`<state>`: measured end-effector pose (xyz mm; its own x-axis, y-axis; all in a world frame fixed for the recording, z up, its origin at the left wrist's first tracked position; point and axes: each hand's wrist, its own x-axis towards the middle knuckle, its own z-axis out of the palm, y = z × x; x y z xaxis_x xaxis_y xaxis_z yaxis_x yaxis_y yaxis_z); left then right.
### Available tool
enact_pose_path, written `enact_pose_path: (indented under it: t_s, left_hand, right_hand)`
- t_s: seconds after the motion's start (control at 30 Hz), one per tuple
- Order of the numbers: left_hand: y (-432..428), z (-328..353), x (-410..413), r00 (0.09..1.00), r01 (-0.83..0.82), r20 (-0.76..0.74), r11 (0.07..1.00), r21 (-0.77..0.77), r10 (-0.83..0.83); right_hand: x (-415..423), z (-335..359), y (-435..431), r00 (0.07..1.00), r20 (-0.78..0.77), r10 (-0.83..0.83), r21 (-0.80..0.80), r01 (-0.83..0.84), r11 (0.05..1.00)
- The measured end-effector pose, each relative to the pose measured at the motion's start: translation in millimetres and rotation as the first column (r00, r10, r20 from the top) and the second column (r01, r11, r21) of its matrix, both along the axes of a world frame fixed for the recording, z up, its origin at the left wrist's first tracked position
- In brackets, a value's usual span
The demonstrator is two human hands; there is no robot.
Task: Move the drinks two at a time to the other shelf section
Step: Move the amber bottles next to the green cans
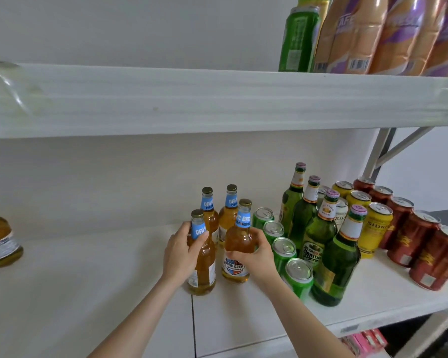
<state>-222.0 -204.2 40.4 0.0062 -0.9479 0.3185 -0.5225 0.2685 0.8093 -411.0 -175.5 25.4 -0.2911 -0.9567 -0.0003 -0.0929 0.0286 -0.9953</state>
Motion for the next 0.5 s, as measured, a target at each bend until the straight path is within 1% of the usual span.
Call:
enact_pose_path:
  t_s: [0.13, 0.3, 0.5]
  left_hand:
    - [-12, -4, -8, 1.0, -0.007, 0.016, 1.0, 0.008, 0.007]
    - [-21, -3, -15, 0.999, 0.03, -0.035, 1.0, 0.007, -0.029]
    - [-31, -3, -15, 0.993, 0.077, -0.093, 0.997, 0.019, -0.075]
  right_hand:
    - [-4, -6, -16, 1.0, -0.026, 0.005, -0.023, -0.005, 1.0]
    - [-8, -14, -29, 0.999, -0.037, -0.006, -0.054, 0.004, 0.999]
    - [-9, -24, -39, 1.0, -0.002, 0.017, -0.053, -0.017, 0.998]
